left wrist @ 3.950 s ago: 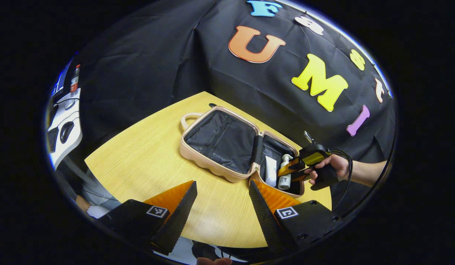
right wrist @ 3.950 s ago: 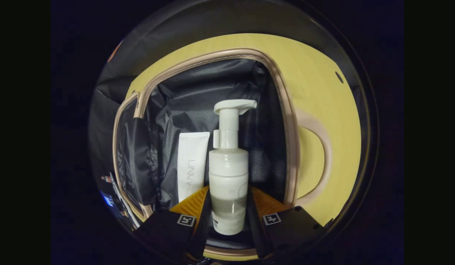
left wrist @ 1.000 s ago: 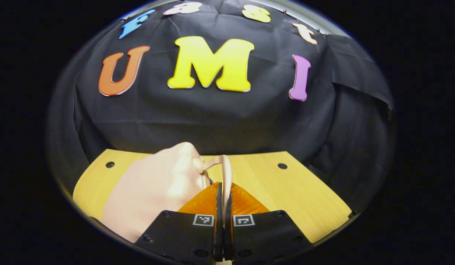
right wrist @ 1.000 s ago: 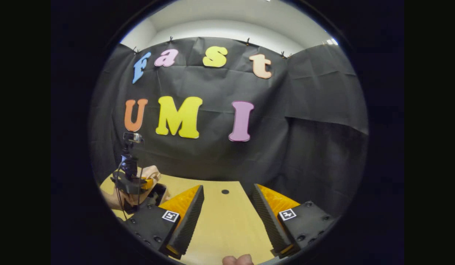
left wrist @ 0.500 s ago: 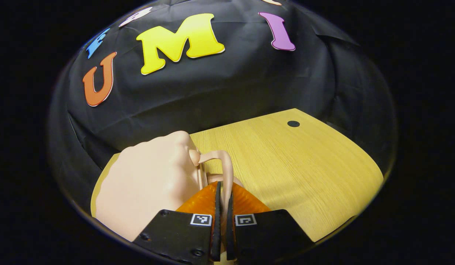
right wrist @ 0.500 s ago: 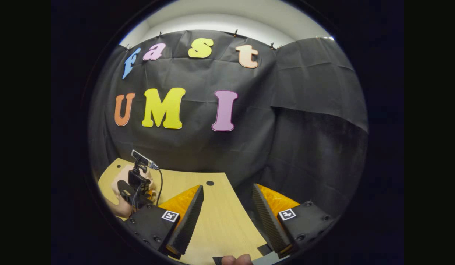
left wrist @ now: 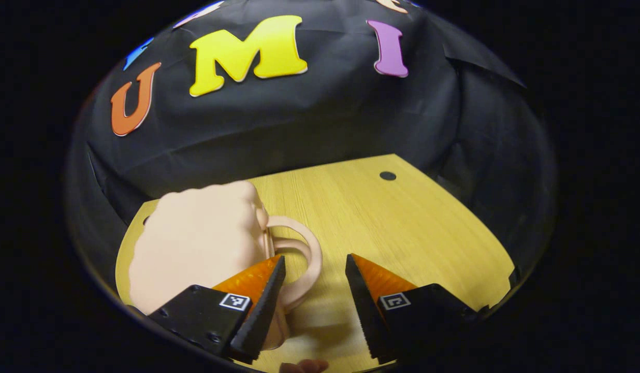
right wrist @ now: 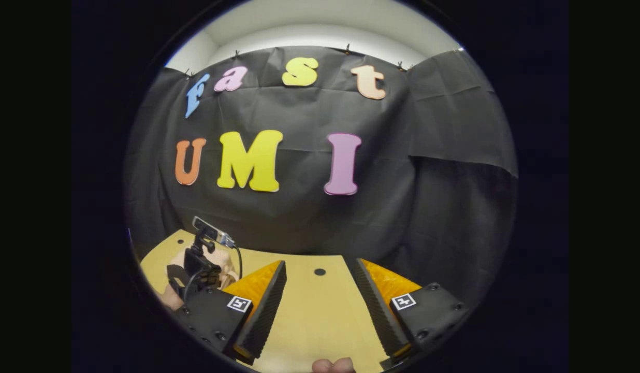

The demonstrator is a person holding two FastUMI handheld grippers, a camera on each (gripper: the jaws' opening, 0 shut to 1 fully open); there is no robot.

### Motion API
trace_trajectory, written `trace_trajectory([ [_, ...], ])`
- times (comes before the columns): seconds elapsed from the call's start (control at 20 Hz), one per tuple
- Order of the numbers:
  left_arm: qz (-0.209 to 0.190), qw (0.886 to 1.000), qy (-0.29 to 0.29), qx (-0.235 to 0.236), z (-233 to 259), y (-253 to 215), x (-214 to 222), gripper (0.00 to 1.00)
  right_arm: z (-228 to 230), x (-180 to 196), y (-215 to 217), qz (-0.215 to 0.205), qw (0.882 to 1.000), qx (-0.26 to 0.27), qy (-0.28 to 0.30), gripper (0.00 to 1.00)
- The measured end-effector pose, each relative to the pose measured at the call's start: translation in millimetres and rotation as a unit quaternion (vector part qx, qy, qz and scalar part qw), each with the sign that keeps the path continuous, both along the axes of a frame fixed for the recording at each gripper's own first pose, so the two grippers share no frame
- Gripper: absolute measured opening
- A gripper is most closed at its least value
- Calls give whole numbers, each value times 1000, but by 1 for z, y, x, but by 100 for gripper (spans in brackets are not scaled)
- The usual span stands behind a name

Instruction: First open the suitcase, pack the skin care products into it, and then close the suitcase.

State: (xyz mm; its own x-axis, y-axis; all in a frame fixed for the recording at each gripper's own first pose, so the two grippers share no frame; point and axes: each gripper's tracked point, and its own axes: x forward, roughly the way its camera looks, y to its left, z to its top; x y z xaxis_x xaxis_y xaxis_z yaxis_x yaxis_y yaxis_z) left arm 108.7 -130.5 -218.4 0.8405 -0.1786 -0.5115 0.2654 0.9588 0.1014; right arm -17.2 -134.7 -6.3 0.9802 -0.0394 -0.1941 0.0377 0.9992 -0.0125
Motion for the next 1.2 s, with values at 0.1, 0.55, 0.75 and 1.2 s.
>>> trace_trajectory([
  [0.1, 9, 998, -66, -5, 57, 19, 0, 88, 11, 18, 23, 22, 1000, 6, -13, 79],
  [0.55, 81, 949, -289, -97, 283, 100, -19, 93, 119, 59, 112, 75, 988, 38, -132, 79],
  [0.75, 121, 945, -287, -101, 292, 127, -29, 93, 114, 52, 136, 59, 989, 35, -133, 79],
  [1.2, 116, 950, -272, -96, 276, 131, -45, 93, 85, 43, 151, 49, 993, 28, -107, 79],
])
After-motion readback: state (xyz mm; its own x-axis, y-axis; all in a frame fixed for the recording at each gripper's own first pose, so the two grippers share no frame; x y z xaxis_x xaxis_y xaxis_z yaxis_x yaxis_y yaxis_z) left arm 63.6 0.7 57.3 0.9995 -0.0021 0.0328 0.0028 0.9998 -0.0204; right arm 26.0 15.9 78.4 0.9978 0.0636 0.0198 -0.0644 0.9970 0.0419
